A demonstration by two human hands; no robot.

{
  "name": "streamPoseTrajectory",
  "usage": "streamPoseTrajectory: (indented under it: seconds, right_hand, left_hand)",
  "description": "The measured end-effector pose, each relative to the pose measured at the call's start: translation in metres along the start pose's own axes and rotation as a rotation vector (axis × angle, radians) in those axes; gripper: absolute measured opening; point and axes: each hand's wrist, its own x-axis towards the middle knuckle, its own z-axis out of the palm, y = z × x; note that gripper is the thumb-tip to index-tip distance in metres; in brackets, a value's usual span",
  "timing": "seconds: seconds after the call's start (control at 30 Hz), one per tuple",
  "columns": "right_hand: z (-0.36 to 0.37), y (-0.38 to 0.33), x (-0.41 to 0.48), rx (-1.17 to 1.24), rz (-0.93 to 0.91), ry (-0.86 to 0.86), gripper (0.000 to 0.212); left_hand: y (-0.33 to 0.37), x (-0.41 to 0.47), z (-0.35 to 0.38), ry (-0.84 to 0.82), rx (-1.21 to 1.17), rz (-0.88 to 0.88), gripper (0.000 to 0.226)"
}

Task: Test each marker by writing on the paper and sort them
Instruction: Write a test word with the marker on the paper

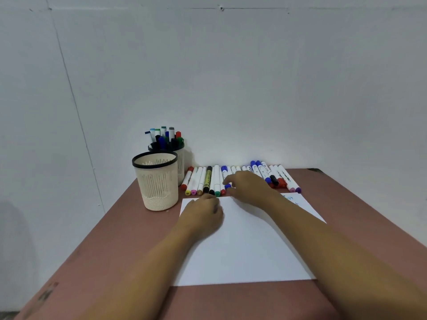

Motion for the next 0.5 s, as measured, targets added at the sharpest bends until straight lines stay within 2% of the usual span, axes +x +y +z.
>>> streamPoseTrajectory:
  seconds: [0.23, 0.4, 0.5]
  right_hand:
    - [0.010, -0.012, 0.026, -0.136, -0.135, -0.078, 0.034]
    - [0.010, -0.008, 0.034, -0.063, -0.120, -0.050, 0.033]
    - [0.007, -0.003, 0.033, 0.071, -0.063, 0.023, 0.031]
  left_hand:
    - [-0.002, 0.002, 0.002, 0.023, -0.019, 0.033, 0.025]
    - [-0.001, 0.001, 0.002, 0.044, 0.000, 0.008, 0.031]
    - [0.001, 0.001, 0.000, 0.040, -0.010, 0.004, 0.032]
